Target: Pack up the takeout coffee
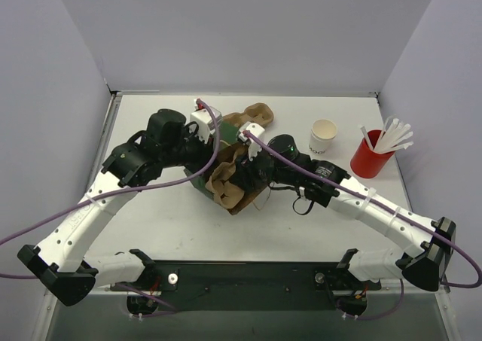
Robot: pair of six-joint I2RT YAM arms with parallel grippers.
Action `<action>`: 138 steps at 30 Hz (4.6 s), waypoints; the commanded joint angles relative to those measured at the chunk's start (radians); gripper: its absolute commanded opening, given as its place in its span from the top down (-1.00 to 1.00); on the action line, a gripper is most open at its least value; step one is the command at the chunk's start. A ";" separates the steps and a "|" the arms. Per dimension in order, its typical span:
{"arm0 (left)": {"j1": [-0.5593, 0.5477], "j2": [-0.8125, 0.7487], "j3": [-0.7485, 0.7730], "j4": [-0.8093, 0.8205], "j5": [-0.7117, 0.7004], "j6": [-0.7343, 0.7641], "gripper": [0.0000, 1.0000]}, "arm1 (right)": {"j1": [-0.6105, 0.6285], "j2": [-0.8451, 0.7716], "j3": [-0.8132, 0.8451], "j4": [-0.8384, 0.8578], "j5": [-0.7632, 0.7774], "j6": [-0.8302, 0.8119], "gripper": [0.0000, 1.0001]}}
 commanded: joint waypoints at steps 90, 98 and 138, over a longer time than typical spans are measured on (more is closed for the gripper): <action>-0.048 0.170 0.045 -0.052 -0.477 -0.265 1.00 | 0.024 0.523 0.361 -0.350 0.206 -0.251 0.31; -0.048 0.170 0.050 -0.056 -0.473 -0.263 1.00 | 0.025 0.534 0.361 -0.350 0.219 -0.257 0.31; -0.049 0.171 0.047 -0.043 -0.427 -0.263 1.00 | 0.030 0.531 0.374 -0.361 0.249 -0.262 0.22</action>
